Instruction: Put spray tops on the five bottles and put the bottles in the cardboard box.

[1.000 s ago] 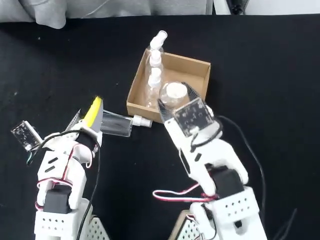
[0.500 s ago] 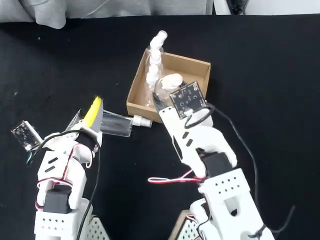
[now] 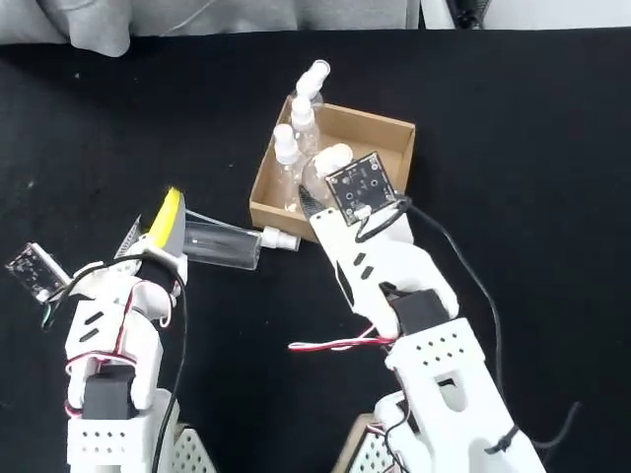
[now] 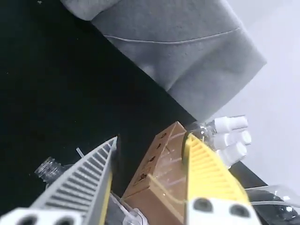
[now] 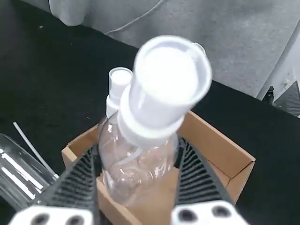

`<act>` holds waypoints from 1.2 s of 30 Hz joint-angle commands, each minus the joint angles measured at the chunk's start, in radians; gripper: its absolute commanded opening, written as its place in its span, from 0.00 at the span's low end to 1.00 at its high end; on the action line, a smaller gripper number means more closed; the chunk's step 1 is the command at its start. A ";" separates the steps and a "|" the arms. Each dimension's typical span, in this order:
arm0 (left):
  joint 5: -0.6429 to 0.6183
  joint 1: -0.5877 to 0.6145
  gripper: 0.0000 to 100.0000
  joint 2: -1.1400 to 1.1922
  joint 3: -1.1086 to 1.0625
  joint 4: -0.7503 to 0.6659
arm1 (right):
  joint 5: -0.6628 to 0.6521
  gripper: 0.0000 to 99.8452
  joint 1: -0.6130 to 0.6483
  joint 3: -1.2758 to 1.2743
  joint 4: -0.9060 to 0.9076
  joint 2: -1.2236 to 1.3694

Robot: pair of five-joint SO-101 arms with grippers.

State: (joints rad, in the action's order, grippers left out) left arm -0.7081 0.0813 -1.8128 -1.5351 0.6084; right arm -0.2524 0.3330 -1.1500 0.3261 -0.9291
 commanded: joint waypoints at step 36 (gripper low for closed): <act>-0.009 0.008 0.21 -0.012 0.056 -0.023 | 0.003 0.02 -0.255 0.397 -0.041 0.403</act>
State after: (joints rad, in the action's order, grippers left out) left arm -0.7081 0.0813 -1.8128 -1.5351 0.6084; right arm -0.2524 0.1059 -0.8523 0.3184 -0.5562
